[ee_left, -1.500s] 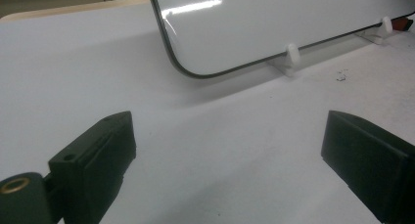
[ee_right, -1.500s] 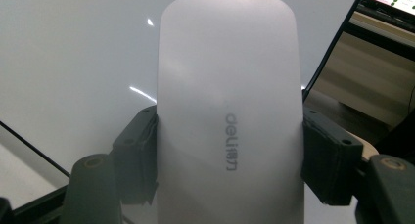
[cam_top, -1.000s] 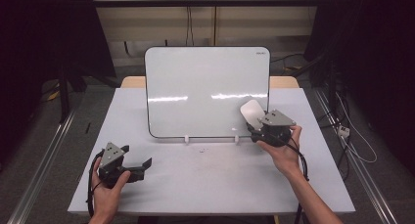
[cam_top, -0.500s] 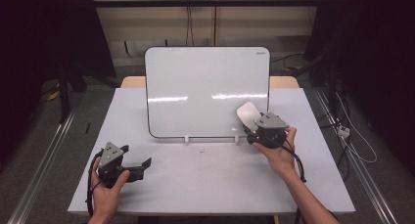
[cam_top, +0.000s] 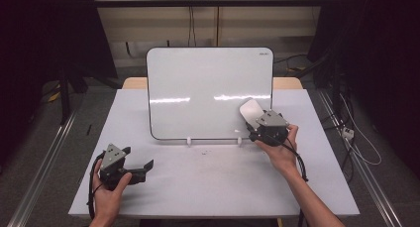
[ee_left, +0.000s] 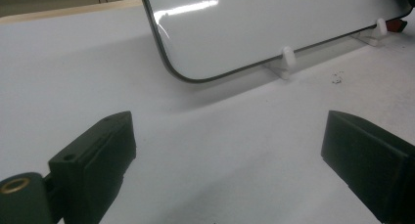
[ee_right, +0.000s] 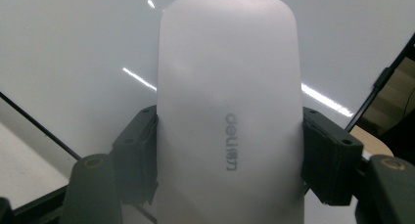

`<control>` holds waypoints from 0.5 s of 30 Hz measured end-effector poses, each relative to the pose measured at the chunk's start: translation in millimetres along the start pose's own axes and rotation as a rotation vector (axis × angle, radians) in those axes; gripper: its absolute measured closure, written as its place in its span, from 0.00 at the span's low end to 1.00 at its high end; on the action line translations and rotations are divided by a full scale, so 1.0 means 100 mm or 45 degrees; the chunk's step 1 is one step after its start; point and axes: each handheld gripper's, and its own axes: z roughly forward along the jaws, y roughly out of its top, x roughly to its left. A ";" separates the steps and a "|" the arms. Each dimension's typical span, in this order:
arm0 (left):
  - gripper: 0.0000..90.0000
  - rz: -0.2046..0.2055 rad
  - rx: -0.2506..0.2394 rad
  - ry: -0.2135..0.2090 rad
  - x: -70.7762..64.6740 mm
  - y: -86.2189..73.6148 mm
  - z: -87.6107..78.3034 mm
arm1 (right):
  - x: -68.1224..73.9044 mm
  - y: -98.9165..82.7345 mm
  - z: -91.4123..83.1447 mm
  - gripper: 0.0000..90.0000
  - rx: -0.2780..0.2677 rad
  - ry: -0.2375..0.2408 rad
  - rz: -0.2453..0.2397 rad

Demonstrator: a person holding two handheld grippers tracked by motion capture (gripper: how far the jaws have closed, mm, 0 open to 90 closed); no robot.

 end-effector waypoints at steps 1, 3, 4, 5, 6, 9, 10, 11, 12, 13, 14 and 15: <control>0.07 0.004 0.001 0.000 0.00 0.00 0.00 | 0.00 0.00 0.01 0.35 0.004 -0.004 -0.011; 0.06 0.005 0.001 0.000 0.00 0.00 0.00 | 0.00 0.00 0.03 0.35 0.012 -0.011 -0.018; 0.06 0.004 0.000 -0.001 0.00 0.00 0.00 | -0.01 -0.01 0.04 0.35 0.015 -0.012 -0.006; 0.07 0.005 0.000 0.000 0.00 0.00 0.00 | -0.02 -0.02 0.06 0.35 0.024 -0.019 -0.008; 0.06 0.006 -0.001 -0.004 0.00 0.00 0.00 | -0.03 -0.03 0.06 0.35 0.020 -0.022 -0.013; 0.07 0.006 -0.002 -0.003 0.00 0.00 -0.01 | -0.02 -0.02 0.07 0.35 0.023 -0.031 -0.023; 0.07 0.002 -0.007 -0.001 0.00 0.00 -0.01 | -0.02 -0.02 0.07 0.35 0.023 -0.031 -0.023; 0.06 0.006 -0.006 0.000 0.00 0.00 -0.01 | -0.02 -0.02 0.07 0.35 0.024 -0.031 -0.020; 0.06 0.006 -0.004 -0.001 -0.01 0.00 -0.01 | -0.01 -0.02 0.07 0.35 0.029 -0.037 -0.022; 0.06 0.009 0.000 0.002 -0.01 0.01 -0.01 | 0.00 -0.02 0.07 0.35 0.034 -0.040 -0.029; 0.07 0.009 -0.002 0.002 -0.02 0.01 -0.01 | 0.01 -0.02 0.08 0.35 0.038 -0.045 -0.037; 0.07 0.012 -0.004 -0.001 -0.02 0.01 -0.01 | 0.01 -0.02 0.08 0.35 0.038 -0.045 -0.037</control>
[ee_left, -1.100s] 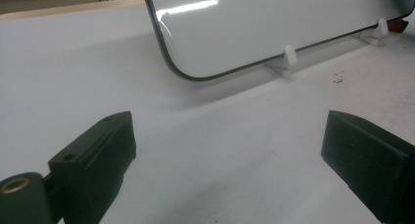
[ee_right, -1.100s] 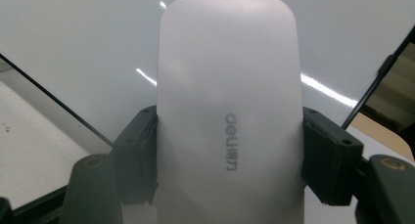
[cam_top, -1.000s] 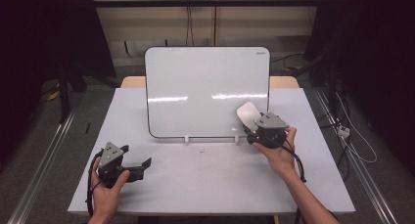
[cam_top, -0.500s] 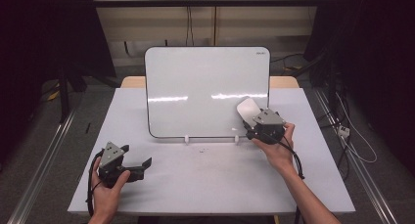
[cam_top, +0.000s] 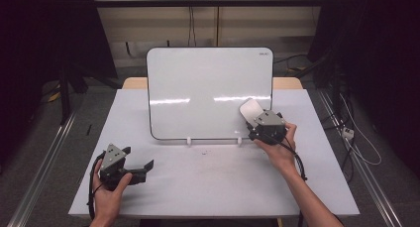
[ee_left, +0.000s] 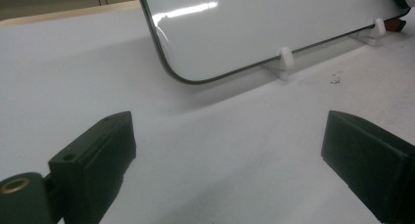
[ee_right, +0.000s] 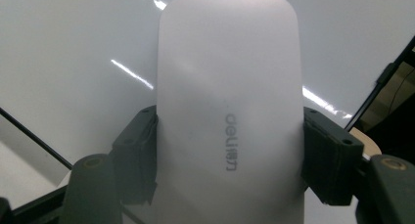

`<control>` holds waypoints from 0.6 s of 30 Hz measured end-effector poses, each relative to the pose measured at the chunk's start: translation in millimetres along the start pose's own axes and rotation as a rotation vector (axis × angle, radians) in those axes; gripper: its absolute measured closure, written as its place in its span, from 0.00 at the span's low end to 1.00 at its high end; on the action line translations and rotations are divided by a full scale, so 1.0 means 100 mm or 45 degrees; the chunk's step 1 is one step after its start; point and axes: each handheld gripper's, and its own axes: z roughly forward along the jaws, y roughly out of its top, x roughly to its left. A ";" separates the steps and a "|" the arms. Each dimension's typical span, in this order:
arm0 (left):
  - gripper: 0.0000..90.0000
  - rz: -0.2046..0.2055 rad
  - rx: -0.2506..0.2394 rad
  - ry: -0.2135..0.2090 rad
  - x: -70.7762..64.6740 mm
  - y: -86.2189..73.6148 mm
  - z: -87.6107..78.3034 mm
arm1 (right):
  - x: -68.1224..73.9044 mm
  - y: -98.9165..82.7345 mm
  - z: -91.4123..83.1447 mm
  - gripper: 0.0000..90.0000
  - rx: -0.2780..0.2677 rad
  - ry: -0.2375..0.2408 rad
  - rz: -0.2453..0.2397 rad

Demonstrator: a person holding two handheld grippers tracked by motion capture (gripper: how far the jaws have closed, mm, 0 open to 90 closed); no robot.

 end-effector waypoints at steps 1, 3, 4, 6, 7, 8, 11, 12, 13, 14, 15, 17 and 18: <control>0.06 0.001 0.003 0.004 0.00 0.00 -0.01 | 0.00 0.00 0.00 0.35 0.001 -0.003 -0.003; 0.07 0.006 0.005 0.007 0.00 0.00 -0.02 | 0.01 0.00 0.00 0.35 0.003 -0.002 -0.006; 0.07 -0.006 0.000 0.009 0.00 -0.01 -0.02 | 0.01 0.00 0.01 0.34 0.005 0.000 -0.005; 0.06 -0.011 -0.001 0.017 0.02 -0.01 -0.03 | 0.01 0.00 0.02 0.34 0.007 -0.001 -0.008; 0.07 -0.013 -0.002 0.021 0.02 -0.01 -0.04 | 0.00 0.00 0.02 0.34 0.010 0.008 0.000; 0.06 -0.013 -0.003 0.019 0.01 -0.01 -0.04 | -0.01 0.00 0.02 0.34 0.012 0.019 0.014; 0.06 -0.011 -0.002 0.020 0.01 -0.02 -0.06 | -0.01 0.00 0.02 0.33 0.016 0.026 0.031; 0.06 -0.013 0.002 0.025 0.01 -0.02 -0.06 | -0.01 0.00 0.02 0.33 0.018 0.030 0.044; 0.06 -0.020 -0.001 0.029 0.01 -0.02 -0.06 | -0.02 0.00 0.03 0.33 0.016 0.040 0.057; 0.07 -0.025 0.000 0.029 0.01 -0.02 -0.05 | -0.03 0.00 0.03 0.32 0.018 0.046 0.062; 0.06 -0.023 0.005 0.029 0.01 -0.02 -0.05 | -0.04 -0.01 0.03 0.32 0.018 0.052 0.066; 0.06 -0.023 0.010 0.029 0.01 -0.02 -0.04 | -0.05 -0.02 0.04 0.31 0.017 0.065 0.084; 0.07 -0.023 0.004 0.032 0.01 -0.01 -0.04 | -0.07 -0.03 0.04 0.30 0.019 0.085 0.117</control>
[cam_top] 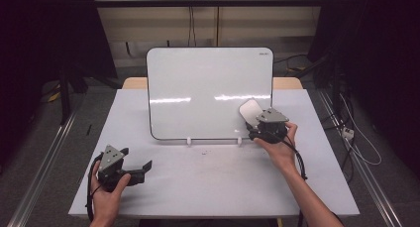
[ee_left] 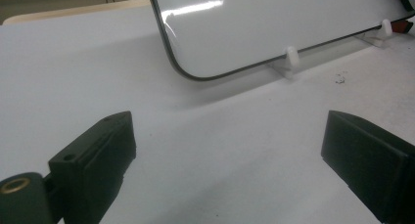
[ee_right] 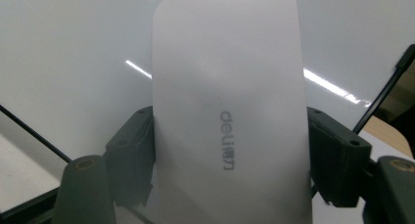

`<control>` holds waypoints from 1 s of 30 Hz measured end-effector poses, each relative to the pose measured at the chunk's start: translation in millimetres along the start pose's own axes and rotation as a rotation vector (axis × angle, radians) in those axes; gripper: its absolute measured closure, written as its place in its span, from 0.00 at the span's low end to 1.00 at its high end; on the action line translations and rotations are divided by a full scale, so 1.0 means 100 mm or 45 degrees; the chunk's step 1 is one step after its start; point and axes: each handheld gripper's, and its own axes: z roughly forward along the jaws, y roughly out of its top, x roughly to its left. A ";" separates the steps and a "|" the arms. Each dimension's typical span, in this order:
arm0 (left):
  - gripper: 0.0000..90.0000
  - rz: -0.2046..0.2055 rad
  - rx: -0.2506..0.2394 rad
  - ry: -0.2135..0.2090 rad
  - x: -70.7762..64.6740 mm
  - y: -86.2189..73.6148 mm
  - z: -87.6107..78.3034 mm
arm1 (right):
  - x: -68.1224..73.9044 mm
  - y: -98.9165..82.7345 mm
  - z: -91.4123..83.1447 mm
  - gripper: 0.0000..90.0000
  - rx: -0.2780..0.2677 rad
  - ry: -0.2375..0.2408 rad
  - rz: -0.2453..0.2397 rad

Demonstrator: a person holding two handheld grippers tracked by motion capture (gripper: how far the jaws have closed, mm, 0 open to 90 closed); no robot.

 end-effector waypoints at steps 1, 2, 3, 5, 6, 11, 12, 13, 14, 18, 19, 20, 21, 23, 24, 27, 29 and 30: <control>0.07 0.005 -0.001 0.003 -0.01 0.00 0.00 | 0.00 0.00 0.00 0.30 0.000 0.000 0.000; 0.06 0.008 0.001 -0.001 -0.01 0.00 0.01 | 0.00 0.00 0.00 0.30 0.004 0.002 -0.004; 0.07 0.005 0.004 -0.007 -0.02 0.00 0.02 | -0.01 -0.01 0.00 0.29 0.004 0.004 -0.005; 0.07 0.012 0.014 -0.012 -0.02 0.00 0.03 | -0.01 0.00 -0.01 0.27 -0.002 0.007 0.006; 0.06 0.008 0.012 -0.012 -0.02 0.00 0.04 | -0.01 0.00 -0.01 0.25 -0.001 0.003 0.009; 0.06 0.015 0.013 -0.023 -0.02 0.01 0.05 | -0.01 -0.01 -0.01 0.18 0.008 0.009 0.036; 0.06 0.013 0.013 -0.024 -0.02 0.01 0.05 | -0.02 0.00 -0.01 0.16 0.005 0.013 0.043; 0.06 0.010 0.012 -0.026 -0.01 0.01 0.06 | -0.02 0.00 -0.01 0.14 0.003 0.015 0.046; 0.07 0.007 0.014 -0.022 -0.01 0.01 0.06 | -0.02 0.00 -0.01 0.13 0.002 0.021 0.049; 0.06 0.005 0.009 -0.020 0.01 0.00 0.04 | -0.01 0.01 -0.03 0.09 -0.007 0.036 0.061; 0.06 0.001 0.005 -0.023 0.01 0.00 0.04 | 0.00 0.01 -0.04 0.08 -0.011 0.042 0.068; 0.06 0.002 0.008 -0.020 0.01 0.00 0.04 | 0.00 0.01 -0.05 0.08 -0.018 0.055 0.072; 0.06 0.003 0.010 -0.021 0.02 0.00 0.04 | 0.01 0.02 -0.05 0.08 -0.020 0.059 0.077; 0.06 0.002 0.003 -0.021 0.02 0.00 0.03 | 0.01 0.02 -0.06 0.07 -0.022 0.064 0.084; 0.06 0.000 0.000 -0.021 0.02 0.00 0.03 | 0.01 0.02 -0.07 0.07 -0.020 0.072 0.092; 0.06 0.000 0.001 -0.020 0.01 0.01 0.03 | 0.01 0.02 -0.09 0.07 -0.017 0.090 0.111; 0.06 0.001 -0.003 -0.021 0.01 0.01 0.04 | 0.01 0.02 -0.11 0.07 -0.009 0.089 0.120; 0.06 0.000 -0.005 -0.021 0.01 0.01 0.04 | 0.00 0.02 -0.12 0.07 -0.009 0.093 0.125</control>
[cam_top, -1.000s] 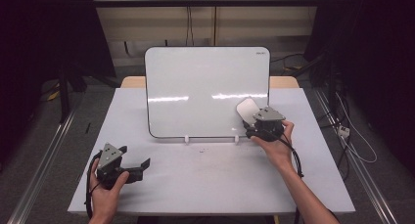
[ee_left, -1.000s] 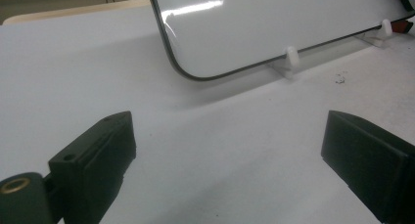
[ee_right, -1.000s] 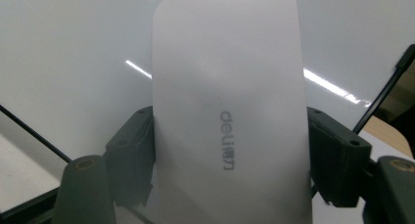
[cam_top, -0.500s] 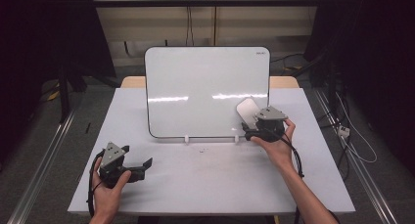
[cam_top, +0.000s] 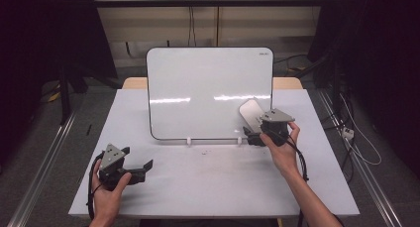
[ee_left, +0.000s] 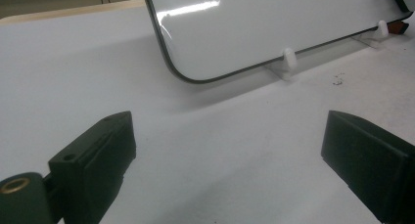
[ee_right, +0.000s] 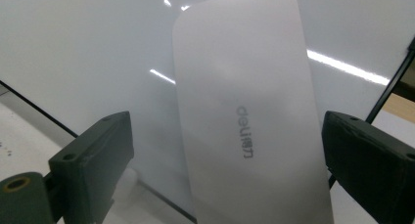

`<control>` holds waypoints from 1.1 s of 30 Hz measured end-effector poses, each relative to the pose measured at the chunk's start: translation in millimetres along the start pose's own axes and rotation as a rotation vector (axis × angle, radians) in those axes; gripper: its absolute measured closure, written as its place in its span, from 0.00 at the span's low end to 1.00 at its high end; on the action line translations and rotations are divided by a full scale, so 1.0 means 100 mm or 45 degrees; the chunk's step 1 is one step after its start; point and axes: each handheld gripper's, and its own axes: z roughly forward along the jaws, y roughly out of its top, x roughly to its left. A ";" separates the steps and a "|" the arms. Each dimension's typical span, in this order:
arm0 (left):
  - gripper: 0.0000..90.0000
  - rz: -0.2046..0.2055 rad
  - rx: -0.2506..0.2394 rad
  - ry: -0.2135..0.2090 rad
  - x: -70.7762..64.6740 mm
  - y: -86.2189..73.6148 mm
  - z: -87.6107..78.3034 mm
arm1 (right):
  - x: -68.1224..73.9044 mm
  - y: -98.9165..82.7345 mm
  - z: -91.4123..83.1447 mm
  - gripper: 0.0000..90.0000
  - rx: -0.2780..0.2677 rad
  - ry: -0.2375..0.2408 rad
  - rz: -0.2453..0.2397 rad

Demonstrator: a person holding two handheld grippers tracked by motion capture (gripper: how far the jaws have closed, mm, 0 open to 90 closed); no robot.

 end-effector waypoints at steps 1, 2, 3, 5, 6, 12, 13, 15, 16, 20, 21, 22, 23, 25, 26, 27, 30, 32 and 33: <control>0.06 0.003 0.001 -0.002 0.00 0.00 0.00 | 0.00 0.00 -0.01 0.07 -0.007 0.004 0.007; 0.06 0.006 0.003 -0.006 0.00 0.01 0.01 | 0.00 -0.01 -0.04 0.07 -0.012 0.006 0.020; 0.06 0.008 0.004 -0.005 0.00 0.01 0.01 | 0.00 -0.01 -0.04 0.07 -0.012 0.006 0.020; 0.07 0.012 0.007 -0.011 0.00 0.01 0.03 | -0.01 -0.02 -0.07 0.09 -0.004 -0.007 0.036; 0.07 0.006 0.008 -0.009 0.00 0.01 0.03 | -0.01 -0.03 -0.08 0.09 -0.011 -0.002 0.050; 0.07 -0.010 0.005 0.000 0.01 0.02 0.04 | -0.02 -0.07 -0.16 0.08 -0.032 -0.024 0.058; 0.07 -0.022 0.003 -0.002 0.02 0.02 0.05 | -0.02 -0.08 -0.18 0.08 -0.036 -0.029 0.060; 0.07 -0.027 0.005 0.000 0.02 0.02 0.04 | -0.03 -0.10 -0.21 0.07 -0.045 -0.030 0.072; 0.07 -0.024 0.005 -0.003 0.03 0.02 0.04 | -0.03 -0.11 -0.23 0.07 -0.052 -0.030 0.074; 0.07 -0.021 0.004 0.000 0.03 0.02 0.04 | -0.05 -0.17 -0.30 0.07 -0.071 -0.035 0.094; 0.07 -0.019 0.006 0.000 0.03 0.02 0.05 | -0.06 -0.19 -0.31 0.07 -0.072 -0.032 0.100; 0.07 -0.017 0.005 -0.005 0.03 0.02 0.05 | -0.06 -0.20 -0.33 0.07 -0.073 -0.034 0.103; 0.07 -0.013 0.006 -0.008 0.03 0.02 0.05 | -0.07 -0.22 -0.35 0.07 -0.074 -0.037 0.104; 0.07 -0.012 0.004 -0.002 0.02 0.03 0.05 | -0.08 -0.26 -0.37 0.07 -0.072 -0.032 0.108; 0.07 -0.012 0.004 -0.002 0.02 0.03 0.06 | -0.08 -0.28 -0.39 0.07 -0.069 -0.032 0.111; 0.07 -0.011 0.006 -0.002 0.02 0.03 0.06 | -0.08 -0.30 -0.41 0.08 -0.067 -0.038 0.115; 0.07 -0.010 0.010 0.003 0.03 0.02 0.06 | -0.09 -0.37 -0.45 0.08 -0.061 -0.036 0.122; 0.07 -0.017 0.003 0.003 0.04 0.02 0.05 | -0.09 -0.40 -0.49 0.08 -0.059 -0.041 0.130; 0.07 -0.017 0.003 0.004 0.04 0.02 0.05 | -0.10 -0.42 -0.51 0.08 -0.061 -0.045 0.137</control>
